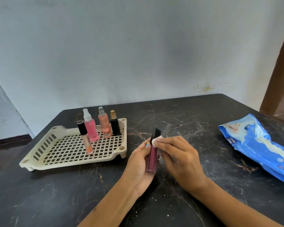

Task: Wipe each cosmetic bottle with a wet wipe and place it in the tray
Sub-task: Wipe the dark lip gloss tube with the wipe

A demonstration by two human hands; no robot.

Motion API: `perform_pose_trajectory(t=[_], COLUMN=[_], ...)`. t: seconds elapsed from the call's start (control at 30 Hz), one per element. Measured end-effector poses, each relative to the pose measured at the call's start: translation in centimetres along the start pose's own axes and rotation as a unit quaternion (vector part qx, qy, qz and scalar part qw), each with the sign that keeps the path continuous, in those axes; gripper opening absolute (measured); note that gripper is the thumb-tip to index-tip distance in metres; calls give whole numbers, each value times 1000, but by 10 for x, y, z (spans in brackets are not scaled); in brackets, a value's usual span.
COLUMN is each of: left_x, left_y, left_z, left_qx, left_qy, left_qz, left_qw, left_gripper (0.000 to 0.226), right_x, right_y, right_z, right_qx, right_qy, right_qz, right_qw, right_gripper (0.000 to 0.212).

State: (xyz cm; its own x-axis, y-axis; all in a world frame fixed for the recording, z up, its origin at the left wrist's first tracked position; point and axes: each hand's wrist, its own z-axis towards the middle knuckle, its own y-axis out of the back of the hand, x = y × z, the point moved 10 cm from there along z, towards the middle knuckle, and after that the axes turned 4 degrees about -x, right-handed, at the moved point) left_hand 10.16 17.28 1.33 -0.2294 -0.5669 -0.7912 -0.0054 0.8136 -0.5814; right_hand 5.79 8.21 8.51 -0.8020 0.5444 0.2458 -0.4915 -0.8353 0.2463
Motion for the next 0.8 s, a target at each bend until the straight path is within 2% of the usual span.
perform_pose_trajectory(t=[0.13,0.27,0.33,0.53,0.67,0.8], left_x=[-5,-11,-13,-12,-18,-18], left_y=[13,27,28,25,30,29], left_z=[5,8,8,4,5,4], left_qx=[-45,-86,-92,-97,-125,-121], left_qy=[1,-6,-10,-9,-32,-38], left_qz=[10,47,51,37,26,15], left_qw=[999,995,994,995,991,992], left_gripper=[23,25,26,22,23,20], right_x=[26,44,44,33,36,30], right_y=[-13,-20,-21,-23,-23,-24], right_z=[-7,-12,-14,-15,-16,-15], right_qx=[64,108,103,85,80,84], right_qy=[23,86,100,69,73,63], right_qz=[96,101,91,60,77,84], right_qw=[993,985,985,992,991,991], right_gripper=[18,5,2,8,11,9])
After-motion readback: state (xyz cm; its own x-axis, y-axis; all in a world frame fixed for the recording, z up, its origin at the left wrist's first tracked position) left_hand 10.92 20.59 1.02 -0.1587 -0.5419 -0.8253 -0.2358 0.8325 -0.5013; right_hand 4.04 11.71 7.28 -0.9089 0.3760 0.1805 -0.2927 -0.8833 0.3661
